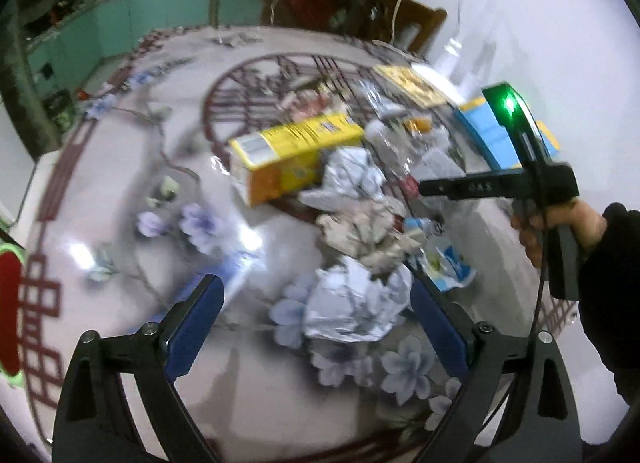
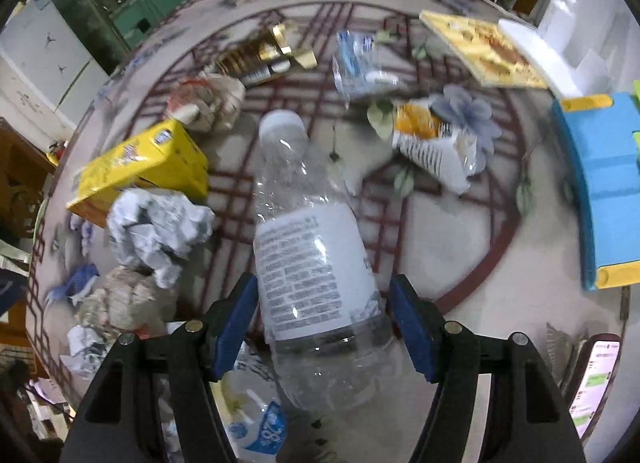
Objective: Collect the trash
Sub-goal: 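Grasp crumpled foil paper with the left tool while the right tool grasps a clear plastic bottle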
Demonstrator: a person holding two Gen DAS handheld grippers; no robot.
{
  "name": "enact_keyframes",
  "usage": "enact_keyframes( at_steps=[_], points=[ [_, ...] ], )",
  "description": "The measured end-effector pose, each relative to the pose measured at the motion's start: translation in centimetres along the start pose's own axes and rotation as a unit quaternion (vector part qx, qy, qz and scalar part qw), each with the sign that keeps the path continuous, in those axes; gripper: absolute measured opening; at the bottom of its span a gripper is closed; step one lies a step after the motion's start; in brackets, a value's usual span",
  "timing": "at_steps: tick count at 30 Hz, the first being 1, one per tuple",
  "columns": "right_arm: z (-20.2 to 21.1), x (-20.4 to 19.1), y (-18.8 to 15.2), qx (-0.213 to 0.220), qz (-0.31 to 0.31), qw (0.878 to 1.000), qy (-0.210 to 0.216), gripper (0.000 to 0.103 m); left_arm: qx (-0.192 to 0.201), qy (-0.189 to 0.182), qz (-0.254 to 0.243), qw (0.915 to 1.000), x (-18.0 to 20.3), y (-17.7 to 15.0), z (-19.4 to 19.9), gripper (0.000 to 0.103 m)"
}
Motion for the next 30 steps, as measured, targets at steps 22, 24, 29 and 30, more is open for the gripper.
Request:
enact_keyframes(
  at_steps=[22,24,29,30],
  points=[
    [6.5,-0.9,-2.6,0.114,-0.070,0.986,0.097,0.058,-0.086,-0.060,0.051,0.9932,-0.3,-0.1,-4.7,0.041],
    [7.4,-1.8,-2.5,0.125,-0.067,0.985,0.099,0.058,-0.071,-0.057,0.055,0.9943,-1.0,0.0,-3.8,0.041],
    [9.1,-3.9,-1.9,0.147,-0.052,0.982,0.104,0.058,-0.030,-0.041,0.070,0.9963,-3.2,0.2,-1.2,0.041],
    [9.4,-4.5,-1.7,0.151,-0.049,0.982,0.105,0.058,-0.022,-0.036,0.074,0.9964,-3.6,0.3,-0.7,0.041]
  ],
)
Point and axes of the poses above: each gripper's, at about its wrist camera, not at the fingertips, and z roughly against the way its jaws point, x to its right, y to its top, the point moved 2 cm from there along -z, roughly the way its jaws point, and after that the axes turned 11 degrees about -x, right-handed, at the moved point
